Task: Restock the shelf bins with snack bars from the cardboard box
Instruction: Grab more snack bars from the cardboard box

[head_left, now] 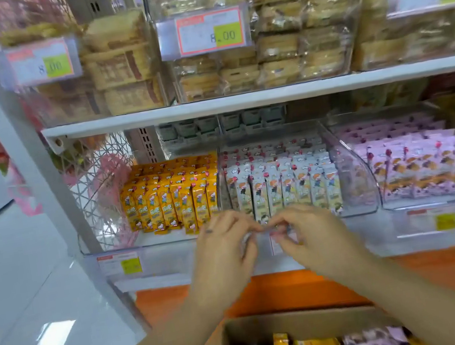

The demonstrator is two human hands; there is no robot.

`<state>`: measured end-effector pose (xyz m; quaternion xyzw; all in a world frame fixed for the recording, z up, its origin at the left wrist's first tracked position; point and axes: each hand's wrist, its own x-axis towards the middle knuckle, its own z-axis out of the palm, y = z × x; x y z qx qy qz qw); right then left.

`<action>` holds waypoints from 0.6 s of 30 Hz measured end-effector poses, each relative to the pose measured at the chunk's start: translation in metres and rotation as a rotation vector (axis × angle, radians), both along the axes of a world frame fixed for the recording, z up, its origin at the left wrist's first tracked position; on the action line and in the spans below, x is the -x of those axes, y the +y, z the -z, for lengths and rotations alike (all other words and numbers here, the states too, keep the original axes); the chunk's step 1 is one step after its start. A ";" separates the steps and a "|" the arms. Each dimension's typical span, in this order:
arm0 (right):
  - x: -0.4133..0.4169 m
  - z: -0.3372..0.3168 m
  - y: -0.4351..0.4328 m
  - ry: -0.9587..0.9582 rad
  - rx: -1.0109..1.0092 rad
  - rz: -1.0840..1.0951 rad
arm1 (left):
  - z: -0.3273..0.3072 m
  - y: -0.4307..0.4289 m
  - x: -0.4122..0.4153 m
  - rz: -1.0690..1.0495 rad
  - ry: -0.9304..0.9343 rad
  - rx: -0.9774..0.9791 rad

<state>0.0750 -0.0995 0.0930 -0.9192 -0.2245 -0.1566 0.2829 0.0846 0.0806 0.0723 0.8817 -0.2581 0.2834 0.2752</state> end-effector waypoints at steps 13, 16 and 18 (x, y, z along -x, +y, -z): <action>0.083 0.140 -0.088 0.637 0.191 0.141 | 0.150 -0.046 0.108 -0.086 1.001 0.097; 0.095 0.163 -0.115 0.797 0.285 0.122 | 0.174 -0.038 0.112 -0.083 1.021 -0.022; 0.096 0.169 -0.120 0.884 0.301 0.086 | 0.186 -0.034 0.112 -0.066 1.043 -0.119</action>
